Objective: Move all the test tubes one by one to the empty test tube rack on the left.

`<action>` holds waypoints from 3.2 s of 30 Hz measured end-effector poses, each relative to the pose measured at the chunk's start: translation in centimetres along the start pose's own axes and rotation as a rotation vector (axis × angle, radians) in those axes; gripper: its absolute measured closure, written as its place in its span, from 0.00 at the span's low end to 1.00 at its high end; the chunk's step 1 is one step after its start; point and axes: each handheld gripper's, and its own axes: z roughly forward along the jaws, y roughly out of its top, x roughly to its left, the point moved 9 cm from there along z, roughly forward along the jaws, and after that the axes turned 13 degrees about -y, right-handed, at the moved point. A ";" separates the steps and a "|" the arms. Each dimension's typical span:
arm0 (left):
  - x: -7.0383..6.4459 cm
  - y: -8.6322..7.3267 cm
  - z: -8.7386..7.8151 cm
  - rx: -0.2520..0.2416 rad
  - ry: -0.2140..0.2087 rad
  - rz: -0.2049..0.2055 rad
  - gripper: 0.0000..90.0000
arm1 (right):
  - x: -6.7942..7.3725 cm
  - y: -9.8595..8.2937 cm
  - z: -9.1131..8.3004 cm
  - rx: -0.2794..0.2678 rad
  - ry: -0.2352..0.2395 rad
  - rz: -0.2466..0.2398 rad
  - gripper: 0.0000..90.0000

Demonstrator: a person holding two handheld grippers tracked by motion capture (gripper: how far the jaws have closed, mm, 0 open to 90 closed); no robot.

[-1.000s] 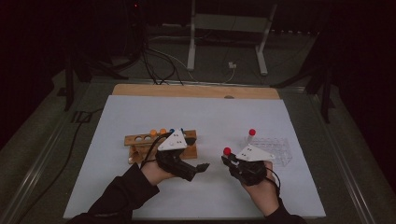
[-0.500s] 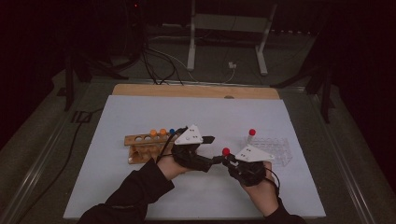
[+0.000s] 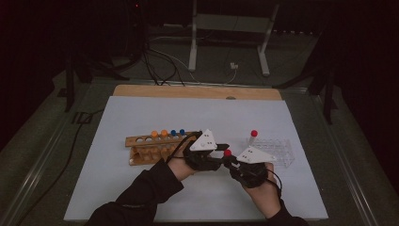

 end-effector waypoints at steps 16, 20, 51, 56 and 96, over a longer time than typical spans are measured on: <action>0.0 0.3 -0.1 0.009 0.015 0.029 0.79 | -0.1 0.2 -0.1 -0.017 0.006 0.019 0.81; 0.2 0.5 -0.8 0.008 0.032 0.028 0.79 | -0.4 0.2 0.0 -0.023 0.008 0.037 0.65; 2.5 0.4 -11.2 0.002 0.219 -0.016 0.79 | -2.3 1.0 -1.1 -0.098 0.011 0.116 0.00; 2.8 0.0 -13.6 0.005 0.270 -0.020 0.79 | -2.5 1.0 -1.2 -0.101 0.007 0.123 0.00; 8.7 -11.0 -19.6 -0.022 0.493 -0.264 0.79 | -3.7 1.0 -1.7 -0.124 -0.018 0.136 0.00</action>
